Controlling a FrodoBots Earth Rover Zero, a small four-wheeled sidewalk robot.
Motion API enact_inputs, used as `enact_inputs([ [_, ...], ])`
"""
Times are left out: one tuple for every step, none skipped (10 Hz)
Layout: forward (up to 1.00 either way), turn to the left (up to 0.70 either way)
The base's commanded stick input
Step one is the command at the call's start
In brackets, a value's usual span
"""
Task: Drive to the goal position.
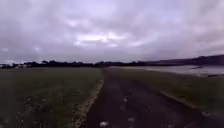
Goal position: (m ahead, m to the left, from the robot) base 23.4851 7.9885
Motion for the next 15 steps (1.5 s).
enact_inputs([
  [0.85,0.0],
  [0.85,0.0],
  [0.85,0.0],
  [0.85,0.0],
  [0.85,0.0],
  [0.85,0.0],
  [0.85,0.0],
  [0.85,0.0],
  [0.85,0.0],
  [0.85,0.0],
  [0.85,0.0],
  [0.85,0.0],
  [0.85,0.0],
  [0.85,0.0],
  [0.85,0.0],
])
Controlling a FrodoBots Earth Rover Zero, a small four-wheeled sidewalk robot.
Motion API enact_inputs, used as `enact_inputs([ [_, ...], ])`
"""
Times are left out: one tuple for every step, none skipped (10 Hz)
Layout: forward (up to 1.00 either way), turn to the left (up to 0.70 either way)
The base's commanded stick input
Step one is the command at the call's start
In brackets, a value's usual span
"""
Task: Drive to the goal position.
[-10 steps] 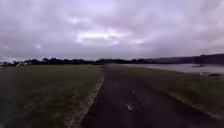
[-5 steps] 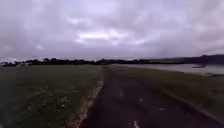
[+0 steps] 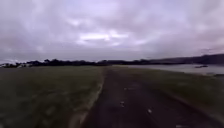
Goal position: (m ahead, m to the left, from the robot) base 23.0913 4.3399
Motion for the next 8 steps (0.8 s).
enact_inputs([
  [0.85,0.0],
  [0.85,0.0],
  [0.85,0.0],
  [0.85,0.0],
  [0.85,0.0],
  [0.85,0.0],
  [0.85,0.0],
  [0.85,0.0],
])
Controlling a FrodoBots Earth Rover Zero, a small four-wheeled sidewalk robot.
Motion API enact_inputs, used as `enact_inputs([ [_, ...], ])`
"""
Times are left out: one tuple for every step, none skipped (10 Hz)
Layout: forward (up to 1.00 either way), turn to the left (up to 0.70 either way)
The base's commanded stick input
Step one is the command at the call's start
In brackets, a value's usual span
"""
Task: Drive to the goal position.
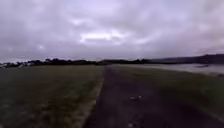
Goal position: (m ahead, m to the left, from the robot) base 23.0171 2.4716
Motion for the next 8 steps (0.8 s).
enact_inputs([
  [0.85,0.0],
  [0.85,0.0],
  [0.85,0.0],
  [0.85,0.0],
  [0.85,0.0],
  [0.85,0.0],
  [0.85,0.0],
  [0.85,0.0],
])
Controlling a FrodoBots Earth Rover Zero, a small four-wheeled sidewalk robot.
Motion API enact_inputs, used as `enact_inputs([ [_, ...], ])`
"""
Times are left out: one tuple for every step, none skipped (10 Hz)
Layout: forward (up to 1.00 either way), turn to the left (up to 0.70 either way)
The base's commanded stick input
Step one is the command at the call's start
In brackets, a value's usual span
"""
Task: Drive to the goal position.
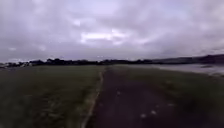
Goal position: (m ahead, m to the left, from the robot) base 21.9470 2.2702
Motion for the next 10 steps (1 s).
enact_inputs([
  [0.85,0.0],
  [0.85,0.0],
  [0.85,0.0],
  [0.85,0.0],
  [0.85,0.0],
  [0.85,0.0],
  [0.85,0.0],
  [0.85,0.0],
  [0.85,0.0],
  [0.85,0.0],
])
